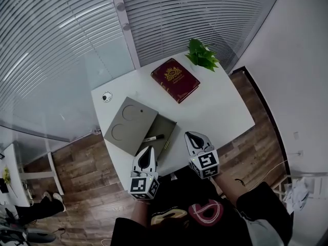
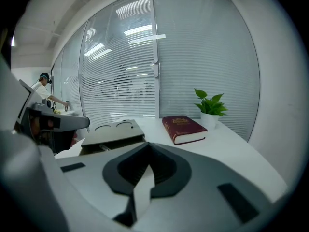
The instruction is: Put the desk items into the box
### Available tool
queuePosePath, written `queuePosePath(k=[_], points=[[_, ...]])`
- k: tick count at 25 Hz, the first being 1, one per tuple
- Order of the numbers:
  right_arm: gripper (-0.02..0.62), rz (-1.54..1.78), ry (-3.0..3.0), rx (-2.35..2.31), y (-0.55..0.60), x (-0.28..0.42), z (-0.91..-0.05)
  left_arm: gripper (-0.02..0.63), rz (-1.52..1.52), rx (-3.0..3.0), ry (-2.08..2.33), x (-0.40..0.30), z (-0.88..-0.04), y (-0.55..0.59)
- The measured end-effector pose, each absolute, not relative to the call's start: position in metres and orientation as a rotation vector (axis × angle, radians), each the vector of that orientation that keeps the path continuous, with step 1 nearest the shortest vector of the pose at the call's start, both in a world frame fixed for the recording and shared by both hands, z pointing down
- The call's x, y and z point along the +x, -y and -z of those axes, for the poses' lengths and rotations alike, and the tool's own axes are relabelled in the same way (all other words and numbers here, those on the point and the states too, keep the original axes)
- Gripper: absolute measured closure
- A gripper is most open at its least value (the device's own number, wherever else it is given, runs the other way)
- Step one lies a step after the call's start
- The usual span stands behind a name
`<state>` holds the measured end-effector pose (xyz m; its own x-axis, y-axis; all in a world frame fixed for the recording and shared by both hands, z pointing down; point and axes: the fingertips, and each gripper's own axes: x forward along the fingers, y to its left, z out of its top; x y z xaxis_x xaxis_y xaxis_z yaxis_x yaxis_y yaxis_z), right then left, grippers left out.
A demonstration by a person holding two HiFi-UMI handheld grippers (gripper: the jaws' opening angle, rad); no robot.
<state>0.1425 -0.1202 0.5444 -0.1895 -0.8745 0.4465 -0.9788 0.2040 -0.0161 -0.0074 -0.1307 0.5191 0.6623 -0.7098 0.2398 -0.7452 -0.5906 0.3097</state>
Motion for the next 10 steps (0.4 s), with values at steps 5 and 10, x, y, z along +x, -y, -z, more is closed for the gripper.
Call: queuePosePath(k=[5,10], points=[[0.588,-0.430,2.151,1.734,0.1241,0.1425,-0.5452,0.588,-0.136,2.494,1.152,-0.0089,-0.5220,0.1324],[0.586,-0.425,2.157,1.707,0.1230,0.1395,-0.5479,0.588,-0.124,2.485,1.163,-0.0113,-0.5235,0.1310]])
